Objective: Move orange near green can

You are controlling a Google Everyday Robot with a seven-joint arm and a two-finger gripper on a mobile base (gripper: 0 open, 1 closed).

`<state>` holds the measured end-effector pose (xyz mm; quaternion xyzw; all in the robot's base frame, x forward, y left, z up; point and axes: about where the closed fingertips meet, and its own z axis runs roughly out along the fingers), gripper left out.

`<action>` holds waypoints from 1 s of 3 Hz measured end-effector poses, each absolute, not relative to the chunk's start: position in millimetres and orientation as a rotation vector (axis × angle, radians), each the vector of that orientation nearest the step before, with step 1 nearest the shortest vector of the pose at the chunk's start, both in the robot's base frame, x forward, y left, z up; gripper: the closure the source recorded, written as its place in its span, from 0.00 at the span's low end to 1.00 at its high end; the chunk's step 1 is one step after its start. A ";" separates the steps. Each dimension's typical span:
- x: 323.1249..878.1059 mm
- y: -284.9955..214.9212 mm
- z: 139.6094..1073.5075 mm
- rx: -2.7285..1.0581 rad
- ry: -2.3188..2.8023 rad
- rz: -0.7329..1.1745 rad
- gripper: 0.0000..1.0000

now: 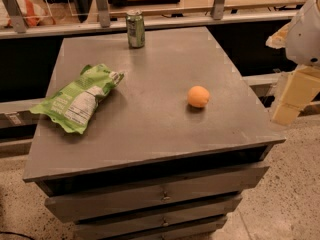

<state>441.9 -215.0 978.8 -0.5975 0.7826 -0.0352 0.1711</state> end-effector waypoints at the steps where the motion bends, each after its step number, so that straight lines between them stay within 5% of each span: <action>1: 458.2 -220.9 959.3 -1.561 2.224 0.016 0.00; 3: 488.0 -207.1 925.2 -1.264 2.109 0.254 0.00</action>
Offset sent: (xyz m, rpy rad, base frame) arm 0.0598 0.0049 -0.0609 0.5535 -0.0955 -0.2085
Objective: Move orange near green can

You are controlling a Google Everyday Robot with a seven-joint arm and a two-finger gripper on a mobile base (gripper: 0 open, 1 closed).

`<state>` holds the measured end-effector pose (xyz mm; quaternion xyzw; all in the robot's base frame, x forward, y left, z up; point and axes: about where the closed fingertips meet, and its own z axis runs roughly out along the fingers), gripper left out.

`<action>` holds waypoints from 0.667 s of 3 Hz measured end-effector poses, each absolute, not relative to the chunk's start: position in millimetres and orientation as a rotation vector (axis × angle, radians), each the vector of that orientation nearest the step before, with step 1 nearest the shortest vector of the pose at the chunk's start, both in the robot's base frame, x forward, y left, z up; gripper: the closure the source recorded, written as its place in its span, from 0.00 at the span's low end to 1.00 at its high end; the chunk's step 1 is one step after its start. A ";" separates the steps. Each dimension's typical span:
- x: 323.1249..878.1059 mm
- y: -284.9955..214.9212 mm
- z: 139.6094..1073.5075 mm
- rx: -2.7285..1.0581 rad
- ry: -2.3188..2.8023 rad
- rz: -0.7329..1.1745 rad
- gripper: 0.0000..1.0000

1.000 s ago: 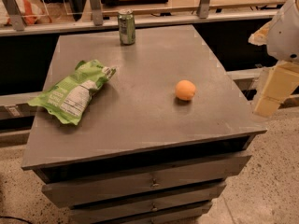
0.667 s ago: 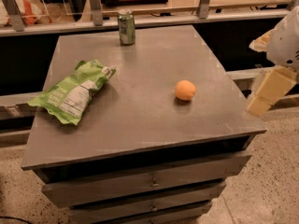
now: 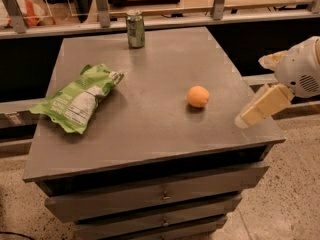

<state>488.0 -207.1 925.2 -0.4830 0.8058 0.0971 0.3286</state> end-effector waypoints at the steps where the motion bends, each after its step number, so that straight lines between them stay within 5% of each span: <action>1: 494.7 -199.6 910.0 -1.204 2.074 0.276 0.00; 2: 498.0 -198.7 893.4 -1.180 2.071 0.262 0.00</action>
Offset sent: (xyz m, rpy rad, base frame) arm 0.0155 0.0055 -0.0561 0.0635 -0.0615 -0.0719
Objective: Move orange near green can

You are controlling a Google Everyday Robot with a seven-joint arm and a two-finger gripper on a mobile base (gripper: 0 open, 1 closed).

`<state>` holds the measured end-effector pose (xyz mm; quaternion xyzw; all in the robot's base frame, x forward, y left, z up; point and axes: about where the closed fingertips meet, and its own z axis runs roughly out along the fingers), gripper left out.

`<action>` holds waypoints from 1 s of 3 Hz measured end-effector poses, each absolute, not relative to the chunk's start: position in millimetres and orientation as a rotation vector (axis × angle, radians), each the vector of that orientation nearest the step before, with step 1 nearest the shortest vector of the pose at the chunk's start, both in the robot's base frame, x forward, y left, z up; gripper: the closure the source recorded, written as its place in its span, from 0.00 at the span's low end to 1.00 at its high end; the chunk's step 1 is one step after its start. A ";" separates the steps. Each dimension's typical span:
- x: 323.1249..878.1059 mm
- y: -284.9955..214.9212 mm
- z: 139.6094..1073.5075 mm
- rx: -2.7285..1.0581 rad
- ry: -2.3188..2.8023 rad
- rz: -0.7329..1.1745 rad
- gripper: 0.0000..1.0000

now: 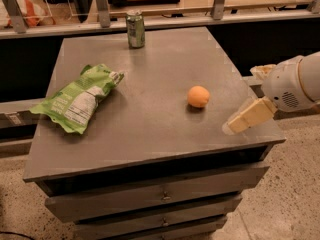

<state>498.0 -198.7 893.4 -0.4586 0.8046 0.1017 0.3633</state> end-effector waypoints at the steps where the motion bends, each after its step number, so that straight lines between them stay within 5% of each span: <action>1: 504.5 -192.4 880.9 -1.194 2.031 0.319 0.00; 3: 508.3 -187.0 879.6 -1.176 2.021 0.318 0.00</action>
Offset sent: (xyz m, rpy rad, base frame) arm 0.0059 0.0057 -0.0114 0.0382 -0.0041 0.0332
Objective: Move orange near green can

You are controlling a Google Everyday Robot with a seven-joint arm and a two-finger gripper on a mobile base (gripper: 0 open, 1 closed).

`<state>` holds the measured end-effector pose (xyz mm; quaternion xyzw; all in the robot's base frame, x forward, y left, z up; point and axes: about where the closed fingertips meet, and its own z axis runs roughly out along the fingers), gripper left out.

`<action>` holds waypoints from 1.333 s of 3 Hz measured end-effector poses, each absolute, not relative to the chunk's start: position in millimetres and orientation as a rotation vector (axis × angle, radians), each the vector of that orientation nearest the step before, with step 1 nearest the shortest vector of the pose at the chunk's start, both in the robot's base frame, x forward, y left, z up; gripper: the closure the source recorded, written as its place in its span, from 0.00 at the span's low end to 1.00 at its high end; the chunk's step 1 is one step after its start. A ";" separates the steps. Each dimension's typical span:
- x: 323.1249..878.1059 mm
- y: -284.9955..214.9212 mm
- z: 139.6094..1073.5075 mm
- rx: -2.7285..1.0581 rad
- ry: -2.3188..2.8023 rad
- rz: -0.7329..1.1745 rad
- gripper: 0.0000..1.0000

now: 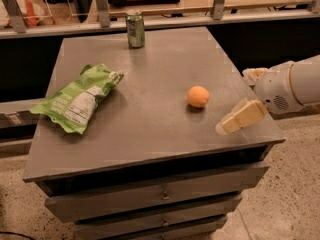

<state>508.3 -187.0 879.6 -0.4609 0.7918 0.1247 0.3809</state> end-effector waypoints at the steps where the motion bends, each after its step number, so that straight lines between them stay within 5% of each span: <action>1: 526.1 -172.1 874.4 -1.163 1.993 0.322 0.00; 4: 568.7 -139.6 847.5 -1.200 1.959 0.412 0.00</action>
Offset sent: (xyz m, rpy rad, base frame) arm 0.0605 0.0402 -0.0275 0.0734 -0.0287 0.0414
